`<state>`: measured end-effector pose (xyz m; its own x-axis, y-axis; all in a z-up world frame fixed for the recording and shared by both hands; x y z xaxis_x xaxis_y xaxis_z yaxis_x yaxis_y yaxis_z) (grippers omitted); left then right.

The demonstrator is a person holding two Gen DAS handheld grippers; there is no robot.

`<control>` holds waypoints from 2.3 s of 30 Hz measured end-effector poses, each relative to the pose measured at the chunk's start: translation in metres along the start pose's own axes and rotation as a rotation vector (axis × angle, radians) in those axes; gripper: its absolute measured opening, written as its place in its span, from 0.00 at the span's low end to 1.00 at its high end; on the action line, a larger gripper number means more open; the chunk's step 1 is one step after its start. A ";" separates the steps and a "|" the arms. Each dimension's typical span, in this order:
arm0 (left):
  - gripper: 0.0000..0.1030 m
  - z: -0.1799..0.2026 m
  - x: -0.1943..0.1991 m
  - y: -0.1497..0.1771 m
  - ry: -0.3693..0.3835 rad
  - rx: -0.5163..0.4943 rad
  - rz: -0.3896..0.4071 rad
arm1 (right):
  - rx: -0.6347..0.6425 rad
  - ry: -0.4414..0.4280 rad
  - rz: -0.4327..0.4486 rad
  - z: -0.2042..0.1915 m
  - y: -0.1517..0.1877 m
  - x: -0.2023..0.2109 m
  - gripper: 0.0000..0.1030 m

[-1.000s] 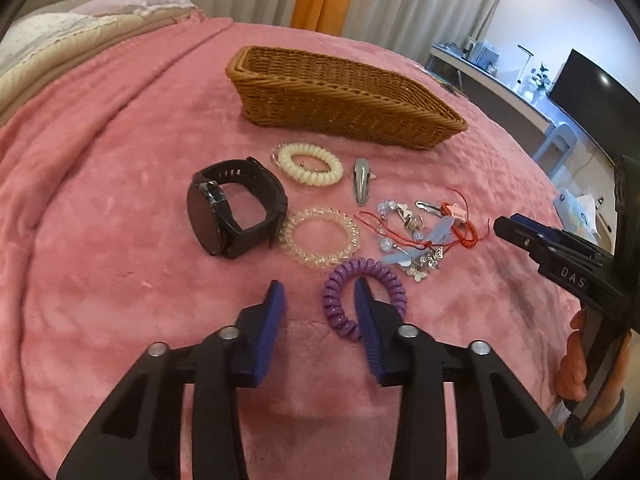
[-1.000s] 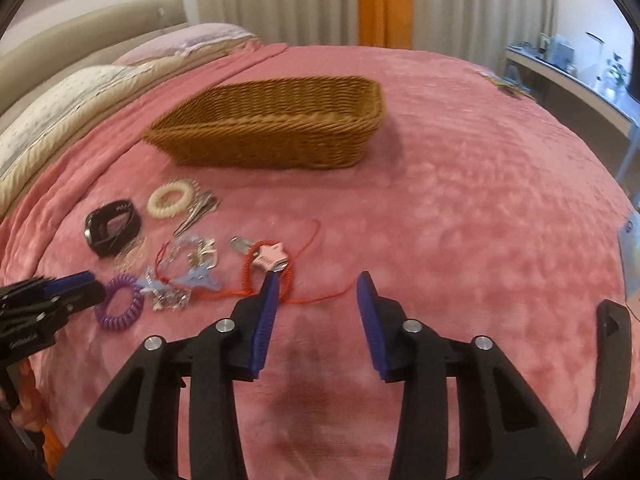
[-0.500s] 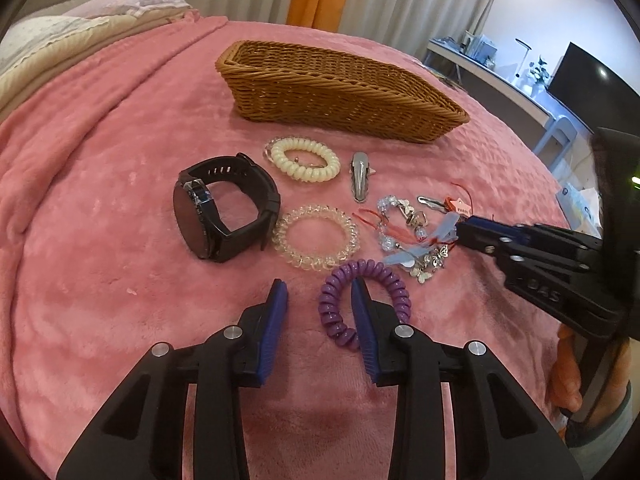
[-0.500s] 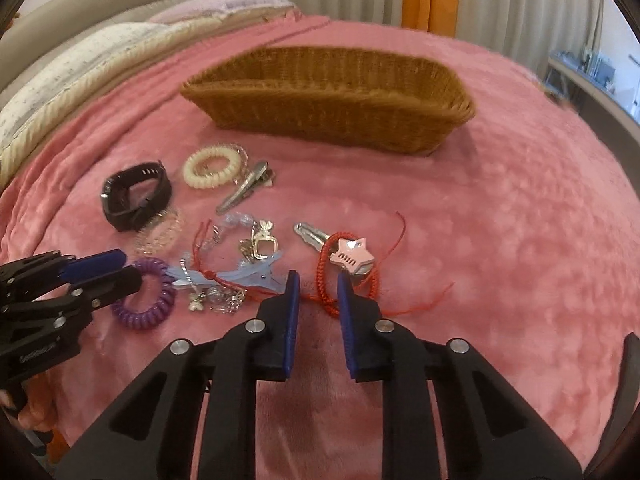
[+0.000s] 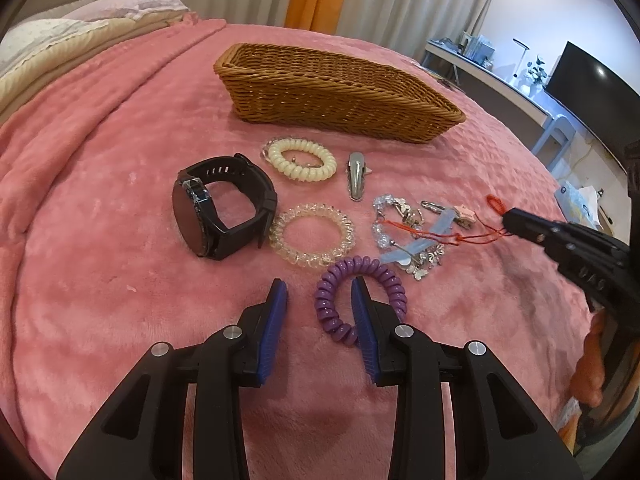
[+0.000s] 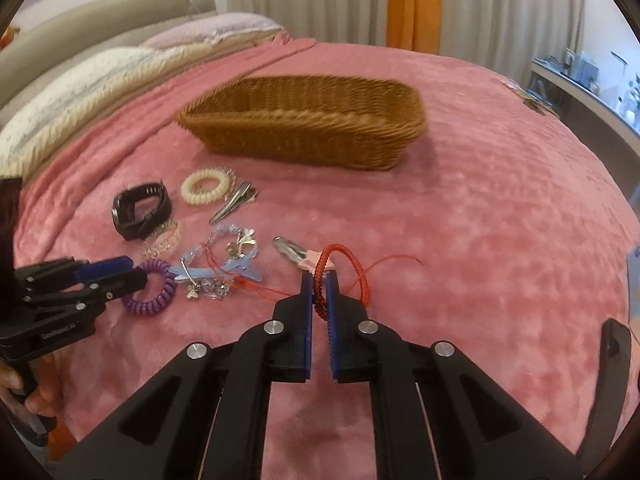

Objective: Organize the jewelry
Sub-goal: 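Grasp the purple coil hair tie with the left tool while the right tool grasps the red string, then carry the purple hair tie and red string into the basket and open both tools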

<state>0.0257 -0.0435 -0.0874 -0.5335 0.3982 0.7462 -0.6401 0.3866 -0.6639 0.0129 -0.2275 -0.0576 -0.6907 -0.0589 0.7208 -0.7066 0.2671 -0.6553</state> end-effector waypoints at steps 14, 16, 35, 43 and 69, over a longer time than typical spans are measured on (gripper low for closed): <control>0.31 0.011 -0.001 0.003 -0.019 -0.038 -0.010 | -0.240 -0.017 -0.069 0.075 0.011 -0.007 0.06; 0.31 0.013 -0.001 0.003 -0.030 -0.045 -0.012 | -0.238 -0.018 -0.076 0.077 0.012 -0.006 0.09; 0.32 0.015 -0.001 0.008 -0.049 -0.050 -0.024 | -0.223 0.045 -0.101 0.100 0.016 -0.007 0.62; 0.24 0.019 0.002 0.010 -0.071 -0.074 -0.016 | -0.065 0.059 -0.090 0.060 0.023 -0.010 0.14; 0.08 0.003 0.085 -0.152 -0.070 -0.107 0.351 | -0.068 -0.130 0.171 -0.033 -0.135 0.030 0.09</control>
<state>0.0755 -0.0704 0.0771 -0.7492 0.4658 0.4709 -0.3519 0.3224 -0.8788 0.0927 -0.2340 0.0598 -0.8167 -0.1295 0.5624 -0.5685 0.3479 -0.7455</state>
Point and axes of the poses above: each gripper's, at about its wrist camera, not at the fingertips, and x roughly against the way its jaws point, z to its right, y to its underside, the point moved 5 cm from there along -x, roughly the way its jaws point, and after that the axes turned 15 degrees about -x, right-handed, at the moved point
